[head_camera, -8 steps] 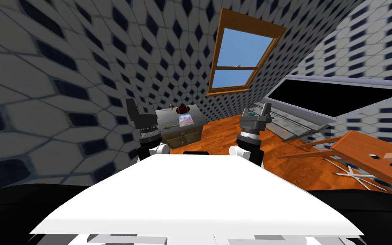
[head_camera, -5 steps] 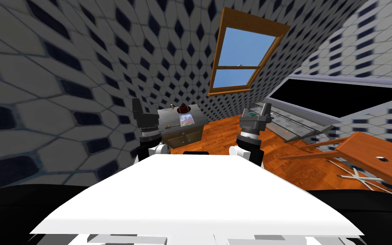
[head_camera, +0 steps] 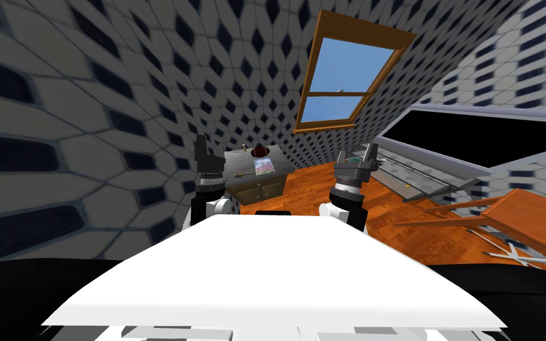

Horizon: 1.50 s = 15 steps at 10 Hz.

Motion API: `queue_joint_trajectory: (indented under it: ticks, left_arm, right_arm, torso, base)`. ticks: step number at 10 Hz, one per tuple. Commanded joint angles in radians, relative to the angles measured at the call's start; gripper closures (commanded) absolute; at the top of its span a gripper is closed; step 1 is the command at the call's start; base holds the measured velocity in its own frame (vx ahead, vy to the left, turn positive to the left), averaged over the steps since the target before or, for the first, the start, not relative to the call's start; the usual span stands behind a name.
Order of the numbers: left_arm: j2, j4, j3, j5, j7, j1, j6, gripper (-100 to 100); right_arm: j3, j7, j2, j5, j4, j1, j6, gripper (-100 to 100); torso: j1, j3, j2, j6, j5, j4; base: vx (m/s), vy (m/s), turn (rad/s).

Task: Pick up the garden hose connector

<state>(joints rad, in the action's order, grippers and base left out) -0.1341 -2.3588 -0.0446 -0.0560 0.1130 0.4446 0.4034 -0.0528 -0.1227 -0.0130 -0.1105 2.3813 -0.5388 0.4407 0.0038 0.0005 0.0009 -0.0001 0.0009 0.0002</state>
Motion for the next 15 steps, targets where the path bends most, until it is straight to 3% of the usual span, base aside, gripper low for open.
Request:
queue_joint_trajectory:
  ticks: [1,8,13,15]
  left_arm:
    - [-0.014,0.000,0.005,0.001,-0.018,-0.019,-0.050,-100]
    - [-0.030,0.001,0.020,0.003,-0.059,-0.076,-0.227,-100]
    - [-0.038,0.009,0.034,0.002,-0.106,-0.143,-0.373,-100]
    - [-0.038,0.009,0.034,0.002,-0.106,-0.143,-0.415,-100]
  right_arm:
    - [0.000,0.000,0.000,0.000,0.000,0.000,0.000,0]
    - [0.000,0.000,0.000,0.000,0.000,0.000,0.000,0]
    - [0.000,0.000,0.000,0.000,0.000,0.000,0.000,0]
    - [0.000,0.000,0.000,0.000,0.000,0.000,0.000,0]
  torso:
    - [0.000,0.000,0.000,0.000,0.000,0.000]
    - [0.000,0.000,0.000,0.000,0.000,0.000]
    - [-0.001,0.000,0.000,0.000,0.000,0.000]
    - [-0.001,0.000,0.000,0.000,0.000,0.000]
  base:
    - [-0.018,0.069,0.127]
    - [-0.013,0.053,0.053]
    - [-0.013,0.054,0.066]
    - [-0.003,0.035,0.014]
